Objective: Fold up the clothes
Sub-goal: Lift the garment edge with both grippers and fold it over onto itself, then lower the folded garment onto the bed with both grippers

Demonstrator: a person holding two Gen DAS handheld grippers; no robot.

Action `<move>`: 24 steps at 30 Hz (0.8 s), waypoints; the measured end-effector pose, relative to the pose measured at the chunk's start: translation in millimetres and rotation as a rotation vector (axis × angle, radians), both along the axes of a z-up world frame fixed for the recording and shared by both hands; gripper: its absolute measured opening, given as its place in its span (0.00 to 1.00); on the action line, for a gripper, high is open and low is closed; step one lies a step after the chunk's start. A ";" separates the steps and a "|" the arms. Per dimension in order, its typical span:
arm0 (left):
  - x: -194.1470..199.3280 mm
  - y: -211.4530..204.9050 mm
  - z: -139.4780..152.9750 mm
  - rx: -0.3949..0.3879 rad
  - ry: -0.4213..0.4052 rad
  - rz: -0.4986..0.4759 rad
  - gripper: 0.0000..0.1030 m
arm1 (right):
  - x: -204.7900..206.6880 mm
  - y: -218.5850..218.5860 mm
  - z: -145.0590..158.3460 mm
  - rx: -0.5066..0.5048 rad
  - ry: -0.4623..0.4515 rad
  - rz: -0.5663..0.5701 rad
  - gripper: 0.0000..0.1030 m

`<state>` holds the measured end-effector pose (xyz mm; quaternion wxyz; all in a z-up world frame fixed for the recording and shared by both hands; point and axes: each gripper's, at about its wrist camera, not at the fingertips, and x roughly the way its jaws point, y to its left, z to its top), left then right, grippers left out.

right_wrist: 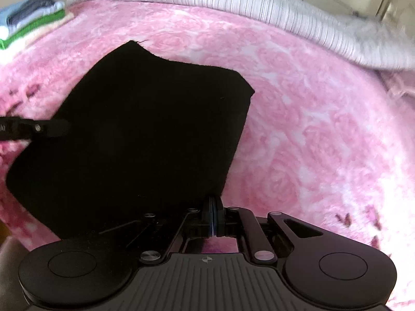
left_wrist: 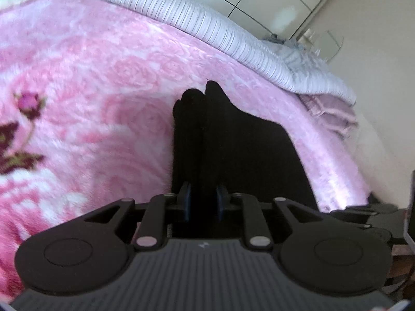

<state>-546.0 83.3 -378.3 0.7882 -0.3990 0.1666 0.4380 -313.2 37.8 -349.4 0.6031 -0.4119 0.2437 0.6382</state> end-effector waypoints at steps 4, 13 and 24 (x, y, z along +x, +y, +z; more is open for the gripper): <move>12.4 1.6 11.9 -0.014 0.105 0.018 0.20 | -1.1 0.6 -2.8 0.019 -0.019 -0.006 0.06; 14.6 -49.6 77.9 0.081 0.147 0.007 0.18 | 77.3 -31.7 15.4 0.046 0.446 -0.199 0.06; 46.5 -59.4 29.2 0.027 0.325 -0.066 0.12 | 48.2 -45.6 3.1 0.015 0.442 -0.234 0.06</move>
